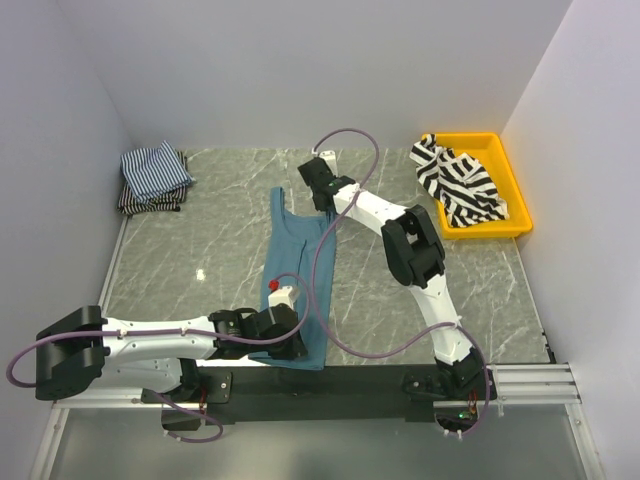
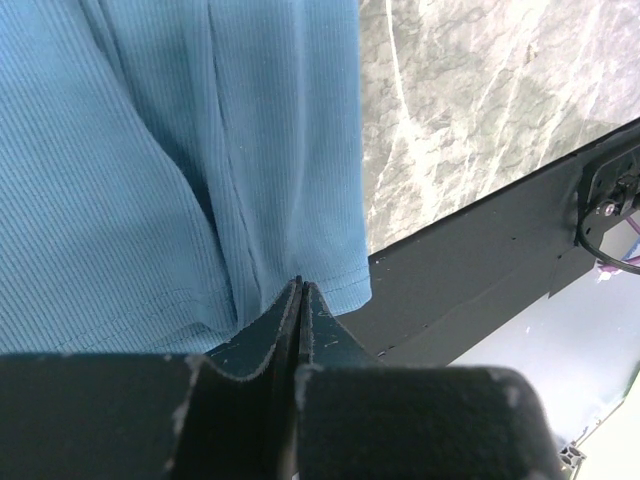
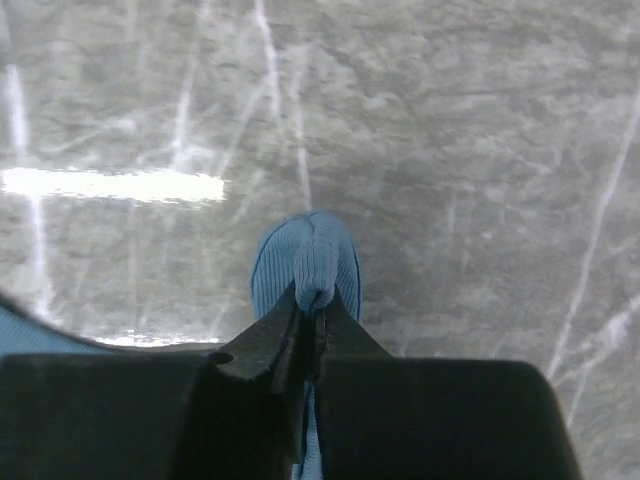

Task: Fold and stack the tank tops
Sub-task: Fold the tank top

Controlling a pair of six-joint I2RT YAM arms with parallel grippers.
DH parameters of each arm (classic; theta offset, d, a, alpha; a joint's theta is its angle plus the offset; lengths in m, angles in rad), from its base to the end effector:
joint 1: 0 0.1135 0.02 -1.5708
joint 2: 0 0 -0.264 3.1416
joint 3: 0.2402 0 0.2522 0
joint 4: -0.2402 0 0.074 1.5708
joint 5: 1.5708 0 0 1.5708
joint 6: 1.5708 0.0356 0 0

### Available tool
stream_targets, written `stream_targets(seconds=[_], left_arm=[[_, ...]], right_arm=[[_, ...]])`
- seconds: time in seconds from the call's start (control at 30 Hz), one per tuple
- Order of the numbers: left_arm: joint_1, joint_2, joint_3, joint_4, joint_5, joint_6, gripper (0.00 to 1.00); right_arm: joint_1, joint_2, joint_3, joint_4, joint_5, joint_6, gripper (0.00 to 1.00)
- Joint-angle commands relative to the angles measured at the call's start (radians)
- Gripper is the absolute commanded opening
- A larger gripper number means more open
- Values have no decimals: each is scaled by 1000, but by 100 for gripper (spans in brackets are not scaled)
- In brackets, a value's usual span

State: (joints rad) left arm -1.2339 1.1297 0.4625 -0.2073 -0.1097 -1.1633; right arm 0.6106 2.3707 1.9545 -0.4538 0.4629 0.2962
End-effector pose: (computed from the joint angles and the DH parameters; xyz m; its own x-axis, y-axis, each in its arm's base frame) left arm 0.0721 -0.1941 0.1639 -0.9405 -0.0755 -0.3313 0.1298 0.8213 -0.5556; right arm 0.4400 0.2885 0.1724 -0.6798 -0.1570 -0.7164 -0.0822 0.9870 -0.1382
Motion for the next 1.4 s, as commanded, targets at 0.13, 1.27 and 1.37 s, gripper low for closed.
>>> stream_targets(seconds=[0.13, 1.27, 1.37], left_arm=[[4, -1, -15, 14, 4, 4, 6], [2, 10, -21, 22, 25, 11, 5], [4, 10, -21, 22, 27, 10, 5]], right_arm=[[-3, -110, -43, -17, 186, 63, 0], [34, 100, 207, -140, 283, 35, 6], [37, 119, 250, -161, 272, 43, 24]])
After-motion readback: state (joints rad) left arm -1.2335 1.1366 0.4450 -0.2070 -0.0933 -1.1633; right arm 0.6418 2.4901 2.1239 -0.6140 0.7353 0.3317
